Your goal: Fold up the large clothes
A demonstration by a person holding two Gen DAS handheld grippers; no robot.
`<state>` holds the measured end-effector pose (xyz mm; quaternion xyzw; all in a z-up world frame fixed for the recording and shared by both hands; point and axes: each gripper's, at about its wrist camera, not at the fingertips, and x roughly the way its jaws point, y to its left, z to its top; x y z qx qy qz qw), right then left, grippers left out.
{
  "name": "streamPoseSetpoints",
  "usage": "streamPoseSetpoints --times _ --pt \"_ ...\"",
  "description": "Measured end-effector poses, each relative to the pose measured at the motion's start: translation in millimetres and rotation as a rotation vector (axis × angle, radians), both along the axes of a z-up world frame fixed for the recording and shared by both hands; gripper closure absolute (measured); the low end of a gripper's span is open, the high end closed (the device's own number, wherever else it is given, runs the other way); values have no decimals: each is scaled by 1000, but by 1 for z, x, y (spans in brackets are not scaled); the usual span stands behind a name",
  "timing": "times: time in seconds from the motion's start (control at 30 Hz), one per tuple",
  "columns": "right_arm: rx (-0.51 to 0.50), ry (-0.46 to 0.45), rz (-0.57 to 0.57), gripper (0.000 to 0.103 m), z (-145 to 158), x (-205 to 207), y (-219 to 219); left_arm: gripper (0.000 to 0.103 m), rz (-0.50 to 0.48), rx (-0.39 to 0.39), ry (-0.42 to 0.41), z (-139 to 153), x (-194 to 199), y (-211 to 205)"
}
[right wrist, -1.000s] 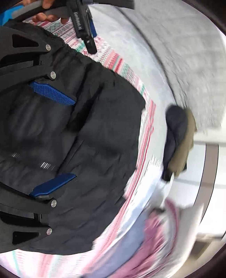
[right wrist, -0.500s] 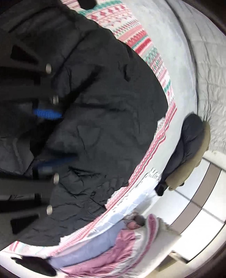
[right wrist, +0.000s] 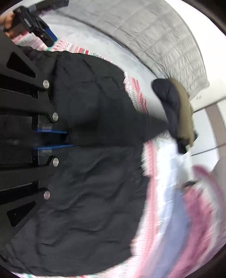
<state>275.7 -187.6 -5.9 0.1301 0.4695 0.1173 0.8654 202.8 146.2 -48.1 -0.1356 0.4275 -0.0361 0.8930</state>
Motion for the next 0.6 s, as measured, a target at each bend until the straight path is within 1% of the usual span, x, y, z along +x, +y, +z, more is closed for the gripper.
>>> streamPoseSetpoints --times 0.03,0.1,0.13,0.17,0.2,0.23,0.27,0.3,0.4,0.47,0.6 --pt "26 21 -4 85 -5 -2 -9 10 -3 0 3 -1 1 -1" --pt "95 46 -8 74 -12 -6 -27 10 -7 -1 4 -1 2 -3" --pt "139 41 -9 70 -13 -9 -37 10 -10 0 1 -1 1 -4" --pt "183 30 -9 61 -12 -13 -44 10 -11 2 -3 0 1 -4" --pt "236 15 -15 48 -10 -15 -54 10 -12 4 -8 0 1 -5" --pt "264 3 -25 40 -8 -18 -59 10 -11 6 -14 1 1 -5" --pt "292 -13 -39 30 -6 -19 -66 10 -6 8 -22 2 0 -4" --pt "321 -35 -57 26 -2 -19 -73 10 -4 8 -29 2 0 -4" --pt "357 -49 -77 26 4 -13 -80 10 4 2 -62 5 -3 -3" --pt "351 -45 -100 26 3 -6 -82 10 14 2 -80 6 -3 -2" --pt "302 -44 -139 26 -4 4 -81 11 29 4 -95 4 -2 -1"
